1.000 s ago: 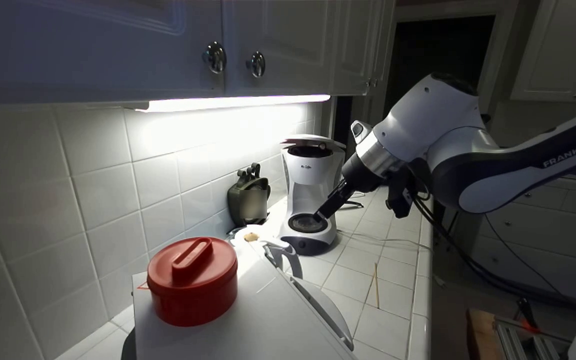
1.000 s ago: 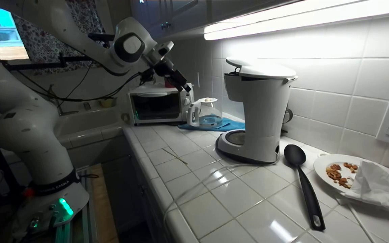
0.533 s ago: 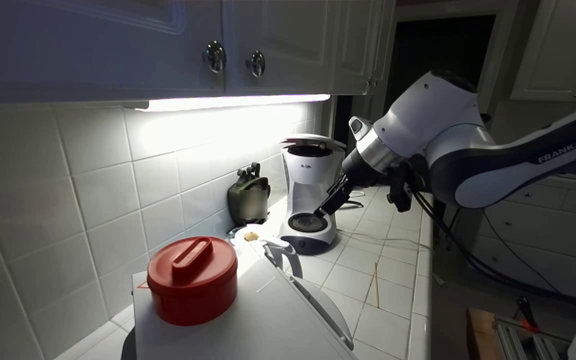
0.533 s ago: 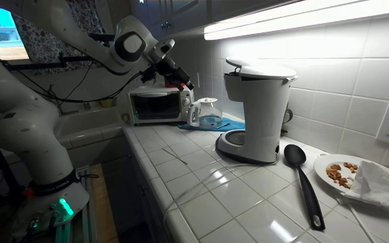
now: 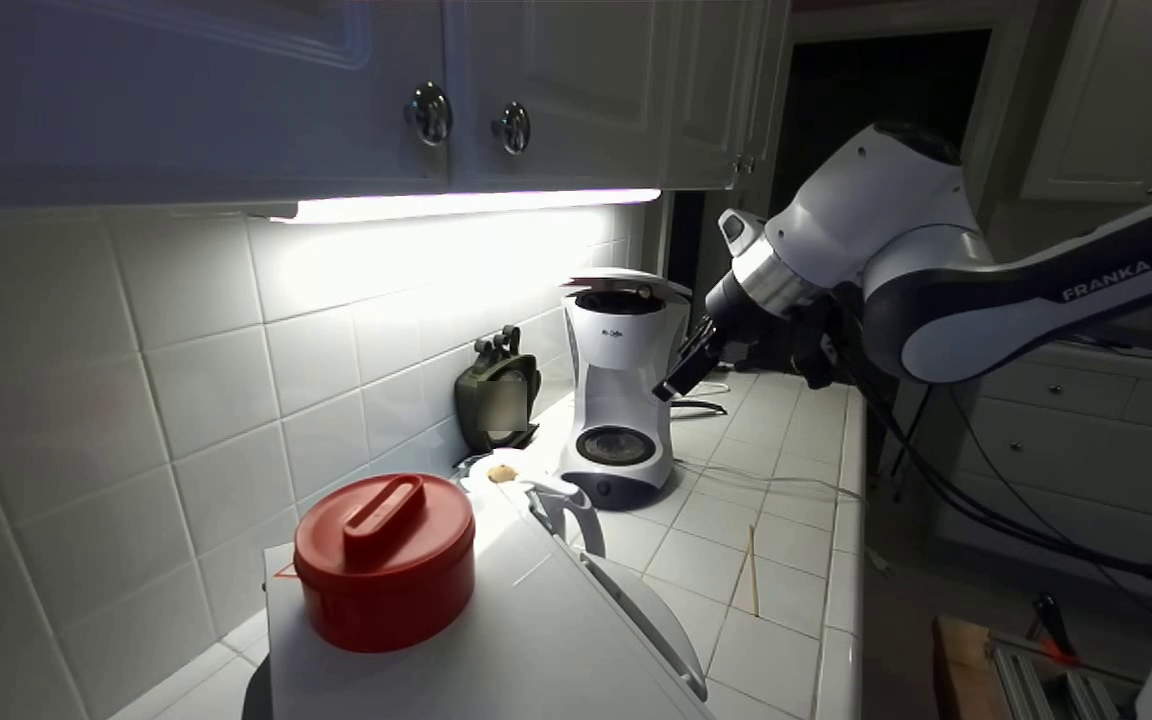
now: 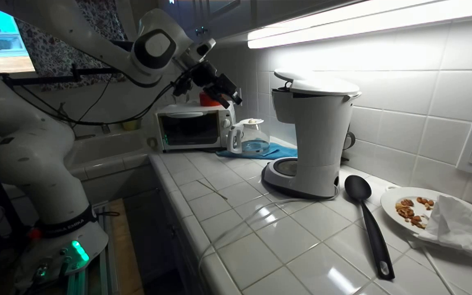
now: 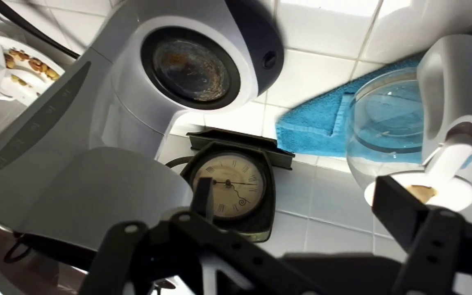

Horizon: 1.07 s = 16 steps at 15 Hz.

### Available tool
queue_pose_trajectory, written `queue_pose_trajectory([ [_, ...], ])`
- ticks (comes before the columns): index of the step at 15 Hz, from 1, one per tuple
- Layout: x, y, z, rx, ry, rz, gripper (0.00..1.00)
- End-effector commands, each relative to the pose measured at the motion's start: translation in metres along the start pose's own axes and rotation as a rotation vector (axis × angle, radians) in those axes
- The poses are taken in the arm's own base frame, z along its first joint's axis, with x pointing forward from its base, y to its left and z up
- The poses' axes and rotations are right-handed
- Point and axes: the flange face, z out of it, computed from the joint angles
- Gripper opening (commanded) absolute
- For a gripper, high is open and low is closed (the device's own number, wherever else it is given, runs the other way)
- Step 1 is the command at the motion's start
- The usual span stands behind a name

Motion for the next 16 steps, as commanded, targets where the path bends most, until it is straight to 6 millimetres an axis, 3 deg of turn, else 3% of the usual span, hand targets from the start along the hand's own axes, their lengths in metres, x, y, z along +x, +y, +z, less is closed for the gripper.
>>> queue_pose_trajectory([
  [1,0.001,0.023,-0.011,-0.076,-0.018,-0.018,1.00],
  [8,-0.018,0.031,0.023,-0.086,-0.062,0.124,1.00],
  [16,-0.026,0.006,0.078,-0.177,-0.151,0.321,1.00],
])
